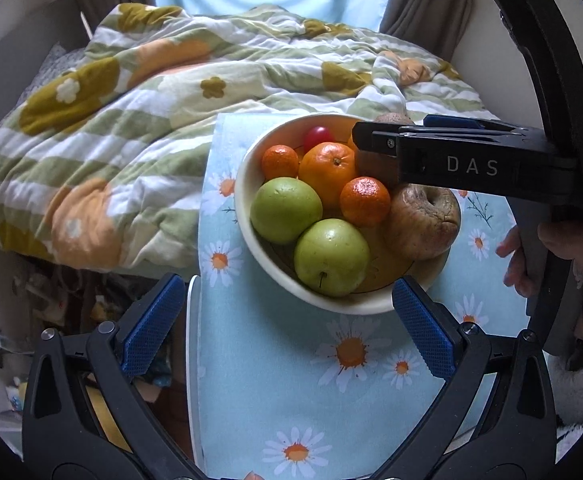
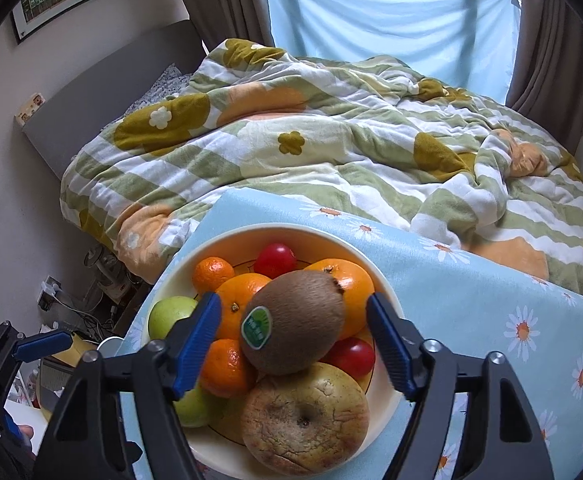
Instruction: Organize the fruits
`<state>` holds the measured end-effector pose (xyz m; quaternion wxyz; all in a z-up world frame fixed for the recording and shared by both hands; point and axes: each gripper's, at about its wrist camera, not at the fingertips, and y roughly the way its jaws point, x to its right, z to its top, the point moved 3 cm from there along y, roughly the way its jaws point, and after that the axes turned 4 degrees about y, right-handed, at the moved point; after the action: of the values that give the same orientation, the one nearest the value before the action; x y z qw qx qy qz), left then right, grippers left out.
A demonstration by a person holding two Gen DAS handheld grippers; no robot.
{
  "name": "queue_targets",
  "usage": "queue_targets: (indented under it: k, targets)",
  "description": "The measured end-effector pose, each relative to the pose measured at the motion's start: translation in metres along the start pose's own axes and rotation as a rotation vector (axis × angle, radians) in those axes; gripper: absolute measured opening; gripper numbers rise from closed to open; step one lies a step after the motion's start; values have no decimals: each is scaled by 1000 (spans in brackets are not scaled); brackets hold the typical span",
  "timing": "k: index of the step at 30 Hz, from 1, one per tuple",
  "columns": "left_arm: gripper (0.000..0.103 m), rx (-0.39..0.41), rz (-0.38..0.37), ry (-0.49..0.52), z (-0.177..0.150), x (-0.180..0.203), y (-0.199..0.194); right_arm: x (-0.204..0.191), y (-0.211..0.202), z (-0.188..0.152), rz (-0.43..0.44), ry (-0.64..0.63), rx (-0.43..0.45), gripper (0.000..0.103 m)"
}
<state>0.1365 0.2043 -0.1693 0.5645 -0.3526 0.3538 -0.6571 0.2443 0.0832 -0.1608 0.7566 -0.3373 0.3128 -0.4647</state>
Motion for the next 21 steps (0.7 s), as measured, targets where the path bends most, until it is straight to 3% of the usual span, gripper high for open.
queue_targets:
  k: [4,5,6,12,21]
  targets:
    - [103,4,1,13,-3,1,-3,-1,-8,-1,-18,6,35,91]
    - [103,6,2,19,-5,1,-5,-2,-10,-3,-23,6,41,100]
    - [103,7,3,26,-5,2,-6,-2,-13,-5,-26,7,49,103]
    - [103,18,0,67,-7,10,-18,0,-32,-13,-53,26,69,103]
    - [103,89,24,94,15,41,-68,18,-116,-20,-108,60,93,103]
